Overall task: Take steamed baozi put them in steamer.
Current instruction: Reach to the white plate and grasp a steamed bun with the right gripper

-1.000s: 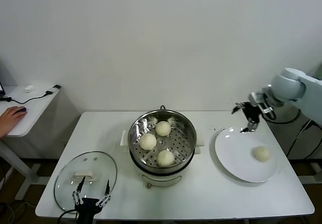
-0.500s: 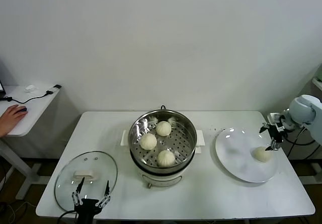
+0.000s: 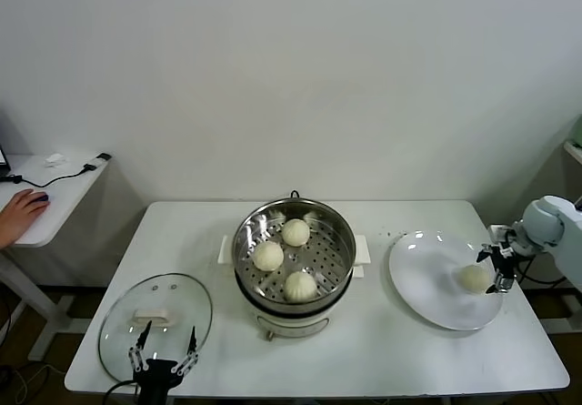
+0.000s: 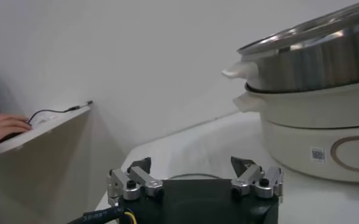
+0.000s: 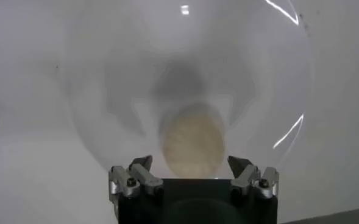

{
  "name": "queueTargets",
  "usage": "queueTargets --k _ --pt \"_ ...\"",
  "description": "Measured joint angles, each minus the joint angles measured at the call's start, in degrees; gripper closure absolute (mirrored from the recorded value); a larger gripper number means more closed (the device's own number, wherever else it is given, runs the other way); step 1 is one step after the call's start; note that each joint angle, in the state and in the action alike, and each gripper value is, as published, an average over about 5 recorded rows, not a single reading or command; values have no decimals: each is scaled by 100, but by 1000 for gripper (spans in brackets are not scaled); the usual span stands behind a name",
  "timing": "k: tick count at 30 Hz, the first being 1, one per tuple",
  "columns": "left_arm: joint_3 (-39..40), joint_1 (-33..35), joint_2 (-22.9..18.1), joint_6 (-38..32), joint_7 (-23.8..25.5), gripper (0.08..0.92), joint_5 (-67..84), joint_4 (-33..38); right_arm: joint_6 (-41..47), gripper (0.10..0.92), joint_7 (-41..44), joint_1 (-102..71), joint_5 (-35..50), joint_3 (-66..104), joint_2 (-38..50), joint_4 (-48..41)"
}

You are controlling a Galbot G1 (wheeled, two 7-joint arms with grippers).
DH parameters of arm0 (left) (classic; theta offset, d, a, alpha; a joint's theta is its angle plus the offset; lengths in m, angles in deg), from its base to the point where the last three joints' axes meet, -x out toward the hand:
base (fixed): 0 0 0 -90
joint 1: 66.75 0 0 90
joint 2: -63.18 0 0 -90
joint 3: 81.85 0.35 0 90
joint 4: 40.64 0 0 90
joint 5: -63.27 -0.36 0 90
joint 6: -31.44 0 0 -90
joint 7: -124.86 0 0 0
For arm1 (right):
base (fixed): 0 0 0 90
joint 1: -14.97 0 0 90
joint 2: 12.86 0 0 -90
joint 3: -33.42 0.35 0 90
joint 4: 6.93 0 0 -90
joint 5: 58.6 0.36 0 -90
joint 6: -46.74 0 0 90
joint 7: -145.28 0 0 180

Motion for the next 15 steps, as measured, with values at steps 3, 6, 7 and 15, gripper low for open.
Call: queueTargets --k 3,6,7,15 --pt "-12 -10 -4 0 -3 177 -6 -19 -48 203 12 -20 -72 43 -110 -149" --pt "-25 -22 -6 0 -5 177 -11 -42 -96 203 14 -30 -123 85 -220 -295" --pt "-27 -25 -6 -1 -5 177 -12 -49 -110 203 14 -29 -136 95 -257 -343" --pt "-36 -49 -9 -16 -6 177 -15 -91 -149 224 39 72 -163 -8 -466 -635"
